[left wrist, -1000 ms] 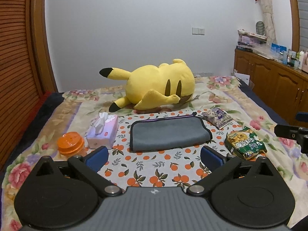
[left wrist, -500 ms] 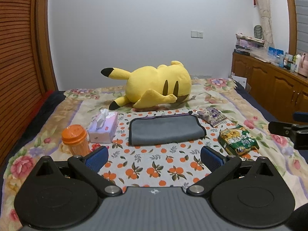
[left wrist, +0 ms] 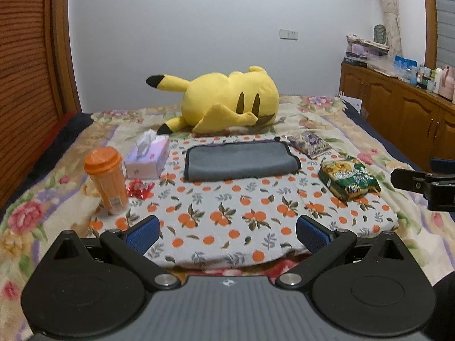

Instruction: Fold towel

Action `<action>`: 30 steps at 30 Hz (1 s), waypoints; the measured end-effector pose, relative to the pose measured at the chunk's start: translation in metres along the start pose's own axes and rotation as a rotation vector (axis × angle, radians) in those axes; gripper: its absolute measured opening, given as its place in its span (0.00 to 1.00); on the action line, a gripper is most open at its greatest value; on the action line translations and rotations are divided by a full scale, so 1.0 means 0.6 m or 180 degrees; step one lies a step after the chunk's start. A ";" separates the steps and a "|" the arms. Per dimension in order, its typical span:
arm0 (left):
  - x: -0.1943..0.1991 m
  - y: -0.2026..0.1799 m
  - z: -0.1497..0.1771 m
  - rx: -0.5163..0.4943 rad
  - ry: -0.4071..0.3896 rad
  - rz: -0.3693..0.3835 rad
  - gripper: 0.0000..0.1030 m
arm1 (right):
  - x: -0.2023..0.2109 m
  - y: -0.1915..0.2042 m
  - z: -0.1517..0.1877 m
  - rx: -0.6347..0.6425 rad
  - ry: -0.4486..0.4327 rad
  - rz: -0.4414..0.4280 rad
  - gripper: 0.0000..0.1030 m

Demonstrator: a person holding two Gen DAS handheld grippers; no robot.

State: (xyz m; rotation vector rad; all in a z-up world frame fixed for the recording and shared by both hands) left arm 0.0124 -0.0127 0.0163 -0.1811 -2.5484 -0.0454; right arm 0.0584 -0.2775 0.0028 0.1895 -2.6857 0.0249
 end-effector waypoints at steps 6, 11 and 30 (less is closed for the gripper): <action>-0.010 -0.004 0.026 0.0029 0.0003 -0.0065 1.00 | -0.011 0.007 0.033 -0.0001 0.0102 0.0005 1.00; -0.028 -0.007 0.047 0.0001 0.0069 -0.0066 1.00 | -0.018 0.012 0.050 -0.0050 0.0147 -0.0021 1.00; -0.041 -0.015 0.078 -0.0055 0.0007 -0.0122 1.00 | -0.031 0.037 0.078 0.0130 0.0187 0.0053 1.00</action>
Point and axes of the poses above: each gripper's, at about its wrist camera, not at the fingertips, and x roughly against the way its jaws point, y to its left, z to its underside, the point moved 1 cm from there along -x, roughly the way its jaws point, and after that the axes turned 4 degrees about z, right-handed, at the moved point
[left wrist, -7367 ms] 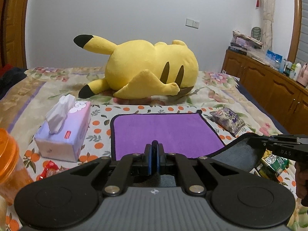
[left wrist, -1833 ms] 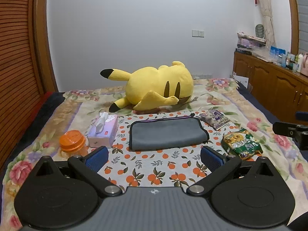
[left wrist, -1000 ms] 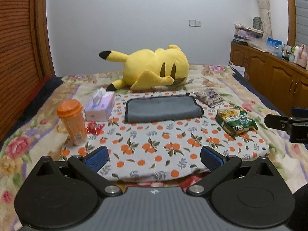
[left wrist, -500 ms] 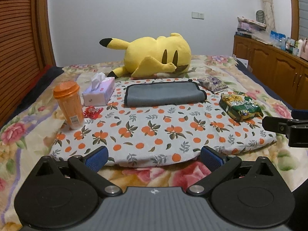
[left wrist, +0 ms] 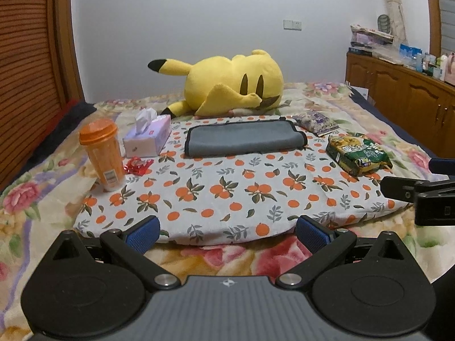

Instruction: Fold towel

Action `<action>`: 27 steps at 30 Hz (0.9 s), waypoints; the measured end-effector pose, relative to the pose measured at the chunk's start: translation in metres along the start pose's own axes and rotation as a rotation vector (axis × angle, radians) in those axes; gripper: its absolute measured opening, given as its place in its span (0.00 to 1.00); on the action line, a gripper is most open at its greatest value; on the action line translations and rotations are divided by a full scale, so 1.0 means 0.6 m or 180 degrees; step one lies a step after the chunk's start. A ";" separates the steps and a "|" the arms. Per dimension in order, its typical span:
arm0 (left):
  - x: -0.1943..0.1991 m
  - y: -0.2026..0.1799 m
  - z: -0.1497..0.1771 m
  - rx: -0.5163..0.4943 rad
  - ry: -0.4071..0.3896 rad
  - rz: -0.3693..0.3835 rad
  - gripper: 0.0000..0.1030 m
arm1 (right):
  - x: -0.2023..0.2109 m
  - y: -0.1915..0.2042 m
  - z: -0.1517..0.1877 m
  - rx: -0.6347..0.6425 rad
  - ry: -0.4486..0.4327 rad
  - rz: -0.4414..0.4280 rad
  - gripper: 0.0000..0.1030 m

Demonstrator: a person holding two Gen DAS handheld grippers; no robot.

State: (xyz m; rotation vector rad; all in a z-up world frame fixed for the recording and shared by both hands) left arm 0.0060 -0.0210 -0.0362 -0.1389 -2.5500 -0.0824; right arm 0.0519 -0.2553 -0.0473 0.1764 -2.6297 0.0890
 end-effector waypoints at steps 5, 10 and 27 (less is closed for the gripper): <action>0.008 -0.001 -0.001 -0.0023 -0.0092 -0.0002 1.00 | 0.002 -0.004 0.000 -0.0027 -0.0025 0.0007 1.00; 0.016 0.001 -0.003 0.0004 -0.0182 -0.0007 1.00 | 0.010 -0.006 0.000 -0.0054 -0.0123 -0.0008 1.00; 0.044 0.011 -0.010 0.0076 -0.0493 -0.0036 1.00 | 0.033 -0.018 -0.003 -0.0186 -0.0449 0.0002 1.00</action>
Point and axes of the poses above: each gripper's, at about its wrist camera, not at the fingertips, and x roughly against the way its jaws point, y to its left, z to its underside, the point moved 1 cm from there along -x, roughly the way its jaws point, and after that the axes turned 4 degrees about z, right-handed, at the moved point
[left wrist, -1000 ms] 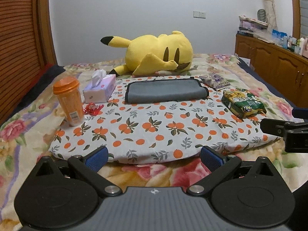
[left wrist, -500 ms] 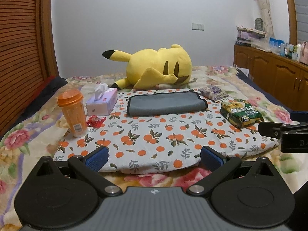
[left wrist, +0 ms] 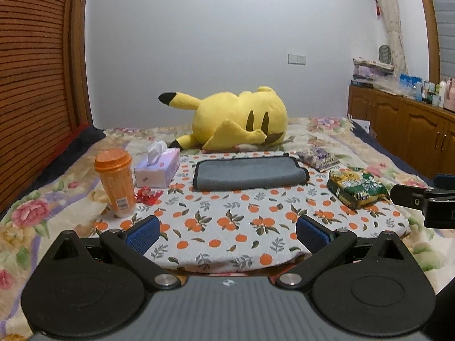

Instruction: Fold towel

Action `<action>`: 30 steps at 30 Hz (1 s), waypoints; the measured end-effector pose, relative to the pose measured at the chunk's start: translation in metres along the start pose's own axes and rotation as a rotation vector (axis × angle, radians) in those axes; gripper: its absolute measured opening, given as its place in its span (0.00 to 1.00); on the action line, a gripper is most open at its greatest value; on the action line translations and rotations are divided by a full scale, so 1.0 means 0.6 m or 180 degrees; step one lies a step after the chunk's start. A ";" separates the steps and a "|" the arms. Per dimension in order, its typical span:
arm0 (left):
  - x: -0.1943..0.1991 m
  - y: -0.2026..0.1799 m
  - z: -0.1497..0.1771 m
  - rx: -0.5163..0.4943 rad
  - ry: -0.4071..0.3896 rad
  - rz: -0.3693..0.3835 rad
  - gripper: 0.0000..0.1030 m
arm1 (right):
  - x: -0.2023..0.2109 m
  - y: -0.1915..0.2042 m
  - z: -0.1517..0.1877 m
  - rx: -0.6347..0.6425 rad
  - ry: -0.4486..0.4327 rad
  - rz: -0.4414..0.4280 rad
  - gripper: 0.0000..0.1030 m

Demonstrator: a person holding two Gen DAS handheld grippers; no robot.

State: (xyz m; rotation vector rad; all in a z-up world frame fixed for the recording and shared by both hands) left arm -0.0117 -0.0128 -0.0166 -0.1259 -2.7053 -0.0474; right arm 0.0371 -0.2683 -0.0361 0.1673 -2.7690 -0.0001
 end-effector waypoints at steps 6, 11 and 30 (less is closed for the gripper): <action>0.014 -0.004 -0.004 -0.0050 -0.0169 0.0026 1.00 | 0.008 -0.004 -0.001 -0.0028 -0.0117 0.0016 1.00; 0.019 -0.010 -0.004 -0.0127 -0.0216 0.0029 1.00 | 0.013 -0.008 -0.001 -0.0049 -0.0188 0.0035 1.00; 0.017 -0.005 0.000 -0.0114 -0.0209 0.0002 1.00 | 0.014 -0.009 0.000 -0.0059 -0.0200 0.0036 1.00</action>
Point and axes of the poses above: each gripper's, at about its wrist camera, not at the fingertips, and x roughly against the way its jaws point, y to its left, z to its underside, the point moved 1 cm from there along -x, roughly the way its jaws point, and after that the axes turned 4 degrees about z, right-handed, at the moved point
